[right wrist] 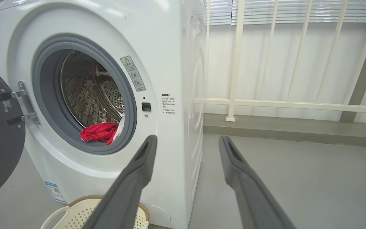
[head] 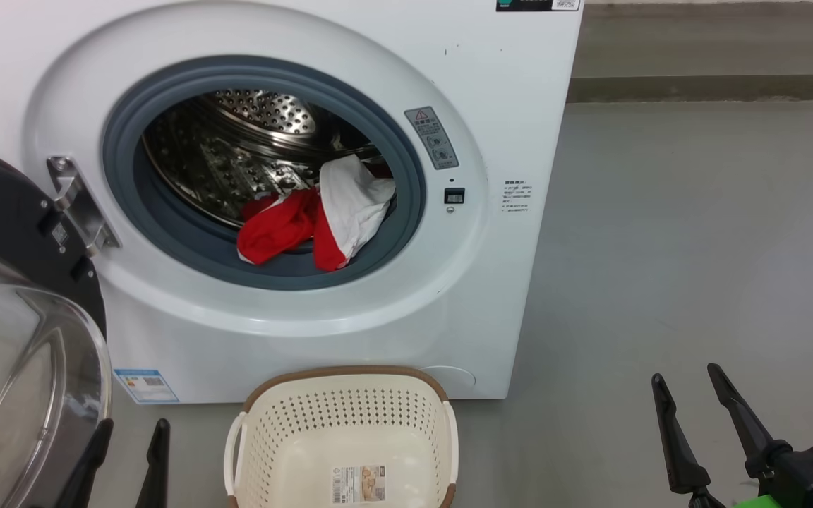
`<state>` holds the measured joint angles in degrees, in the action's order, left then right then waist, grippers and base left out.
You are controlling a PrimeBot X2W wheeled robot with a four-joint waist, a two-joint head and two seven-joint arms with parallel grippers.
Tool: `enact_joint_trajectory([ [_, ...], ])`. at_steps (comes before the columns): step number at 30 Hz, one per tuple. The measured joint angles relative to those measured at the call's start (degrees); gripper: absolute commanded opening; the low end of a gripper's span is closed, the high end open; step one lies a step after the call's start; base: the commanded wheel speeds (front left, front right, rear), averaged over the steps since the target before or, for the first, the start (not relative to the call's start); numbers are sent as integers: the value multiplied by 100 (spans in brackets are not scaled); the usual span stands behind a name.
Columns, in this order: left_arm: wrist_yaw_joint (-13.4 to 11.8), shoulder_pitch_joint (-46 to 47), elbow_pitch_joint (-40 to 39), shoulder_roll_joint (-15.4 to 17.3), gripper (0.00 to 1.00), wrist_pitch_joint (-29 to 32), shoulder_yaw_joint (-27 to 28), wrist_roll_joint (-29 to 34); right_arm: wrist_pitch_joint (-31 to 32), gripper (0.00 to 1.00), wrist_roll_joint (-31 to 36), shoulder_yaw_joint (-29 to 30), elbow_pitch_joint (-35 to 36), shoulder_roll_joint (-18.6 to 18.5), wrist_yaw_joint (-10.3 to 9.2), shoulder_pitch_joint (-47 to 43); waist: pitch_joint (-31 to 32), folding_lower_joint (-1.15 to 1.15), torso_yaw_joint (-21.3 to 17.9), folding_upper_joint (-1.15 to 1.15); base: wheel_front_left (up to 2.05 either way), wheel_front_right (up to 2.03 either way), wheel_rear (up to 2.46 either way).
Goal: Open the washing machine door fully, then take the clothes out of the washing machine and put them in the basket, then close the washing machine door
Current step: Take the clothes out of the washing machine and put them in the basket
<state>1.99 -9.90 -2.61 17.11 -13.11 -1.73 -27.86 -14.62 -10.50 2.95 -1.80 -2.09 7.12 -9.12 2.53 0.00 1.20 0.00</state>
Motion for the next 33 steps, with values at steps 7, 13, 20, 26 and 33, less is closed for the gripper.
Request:
enact_joint_trajectory([
  [7, -13, 334, 143, -10, 100, 69, -65, 0, 0, 100, 55, 1, 4, 0, 0, 9, -125, 0, 87, 0, 0, 0, 0],
  [13, -54, 828, 357, -84, 100, 75, -152, 0, 0, 100, 56, 3, 41, 0, 0, 172, -331, 0, 145, 0, 0, 0, 0],
  [20, -55, 1571, 706, -189, 100, 75, -281, 0, 0, 100, 56, -11, 130, -2, 0, 450, -664, 0, 146, 0, 0, 0, 0],
  [26, -33, 2326, 1015, -292, 100, 75, -367, -31, -1, 100, 73, 3, 201, -3, 0, 678, -1034, 0, 123, 0, 0, 0, 0],
  [33, 166, 3262, 1635, -322, 100, 32, -433, -89, -1, 100, 110, 4, 238, -8, 0, 1018, -1556, 0, 80, 0, 0, 0, 0],
])
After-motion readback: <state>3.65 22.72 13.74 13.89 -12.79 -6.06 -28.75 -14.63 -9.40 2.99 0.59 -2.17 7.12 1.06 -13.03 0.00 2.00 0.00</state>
